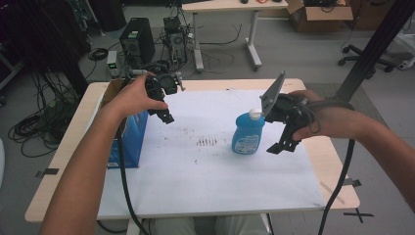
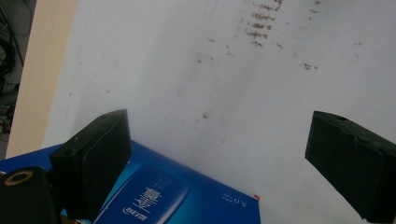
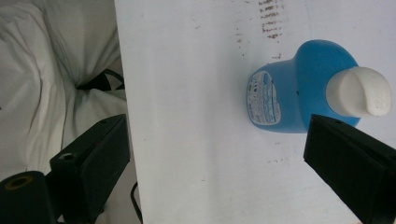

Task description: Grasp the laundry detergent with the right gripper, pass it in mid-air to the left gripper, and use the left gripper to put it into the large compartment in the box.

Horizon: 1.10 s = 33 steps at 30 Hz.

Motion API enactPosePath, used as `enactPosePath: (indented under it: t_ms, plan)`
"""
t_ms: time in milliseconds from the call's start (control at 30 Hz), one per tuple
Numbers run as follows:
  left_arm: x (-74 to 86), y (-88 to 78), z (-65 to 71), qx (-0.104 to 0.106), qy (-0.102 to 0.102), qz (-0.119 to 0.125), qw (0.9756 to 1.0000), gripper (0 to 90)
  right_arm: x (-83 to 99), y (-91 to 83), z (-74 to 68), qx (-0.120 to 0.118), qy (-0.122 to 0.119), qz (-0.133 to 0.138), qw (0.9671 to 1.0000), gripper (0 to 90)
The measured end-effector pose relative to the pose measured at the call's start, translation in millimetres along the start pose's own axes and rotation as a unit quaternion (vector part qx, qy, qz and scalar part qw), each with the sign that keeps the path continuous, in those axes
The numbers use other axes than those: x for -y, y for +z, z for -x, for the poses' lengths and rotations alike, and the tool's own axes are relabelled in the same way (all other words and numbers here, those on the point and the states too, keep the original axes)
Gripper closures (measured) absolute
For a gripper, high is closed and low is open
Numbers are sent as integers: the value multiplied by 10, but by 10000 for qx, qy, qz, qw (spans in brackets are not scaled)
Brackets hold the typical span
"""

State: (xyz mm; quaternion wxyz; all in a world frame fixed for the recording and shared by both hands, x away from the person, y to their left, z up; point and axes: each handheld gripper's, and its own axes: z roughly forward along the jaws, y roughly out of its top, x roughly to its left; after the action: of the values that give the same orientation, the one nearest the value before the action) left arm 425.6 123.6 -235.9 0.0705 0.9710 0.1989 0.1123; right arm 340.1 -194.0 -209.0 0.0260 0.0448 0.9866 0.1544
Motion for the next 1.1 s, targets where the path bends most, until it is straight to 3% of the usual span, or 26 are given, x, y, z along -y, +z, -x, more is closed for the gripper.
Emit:
enactPosePath:
  t_ms: [333, 700, 1100]
  plan:
    - [-26, 11, 0, -13, -2, -1, 10000, 72, 64, -107, 67, 131, -7, 86, 9999, 64]
    - [-25, -3, 11, -41, -43, 16, 10000, 70, 260, -226, 295, 248, 176, 274, 9992, 48]
    - [-23, 4, 16, -62, -61, 34, 10000, 70, 364, -255, 509, 224, 156, 398, 9988, 46]
